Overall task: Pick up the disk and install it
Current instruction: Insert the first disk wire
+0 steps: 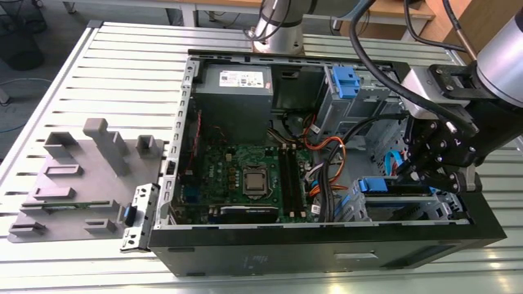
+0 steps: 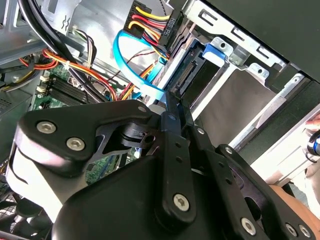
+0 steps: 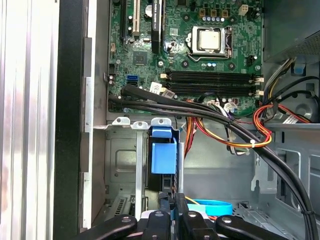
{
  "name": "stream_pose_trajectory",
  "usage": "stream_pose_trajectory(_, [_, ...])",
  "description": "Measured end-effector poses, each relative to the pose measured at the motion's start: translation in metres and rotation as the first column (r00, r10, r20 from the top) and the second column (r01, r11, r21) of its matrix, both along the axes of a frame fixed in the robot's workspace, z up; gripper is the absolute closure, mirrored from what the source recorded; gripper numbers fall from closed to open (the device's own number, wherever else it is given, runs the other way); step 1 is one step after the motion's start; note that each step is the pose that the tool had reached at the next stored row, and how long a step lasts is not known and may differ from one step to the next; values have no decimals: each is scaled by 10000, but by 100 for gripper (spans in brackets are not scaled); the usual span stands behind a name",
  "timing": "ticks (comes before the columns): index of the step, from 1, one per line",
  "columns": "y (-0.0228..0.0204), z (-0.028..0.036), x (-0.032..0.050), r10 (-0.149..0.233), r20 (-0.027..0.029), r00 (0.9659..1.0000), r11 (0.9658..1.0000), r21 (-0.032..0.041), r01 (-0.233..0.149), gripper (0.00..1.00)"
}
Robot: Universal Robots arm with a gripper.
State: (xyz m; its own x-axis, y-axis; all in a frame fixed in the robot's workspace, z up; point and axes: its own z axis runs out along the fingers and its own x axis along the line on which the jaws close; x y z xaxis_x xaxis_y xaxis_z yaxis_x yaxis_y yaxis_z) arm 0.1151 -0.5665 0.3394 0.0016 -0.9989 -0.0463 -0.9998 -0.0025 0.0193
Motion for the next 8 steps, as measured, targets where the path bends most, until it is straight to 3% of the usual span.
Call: stream_pose_trajectory(8, [0, -20, 0, 0, 0, 10000, 10000, 1, 0, 84])
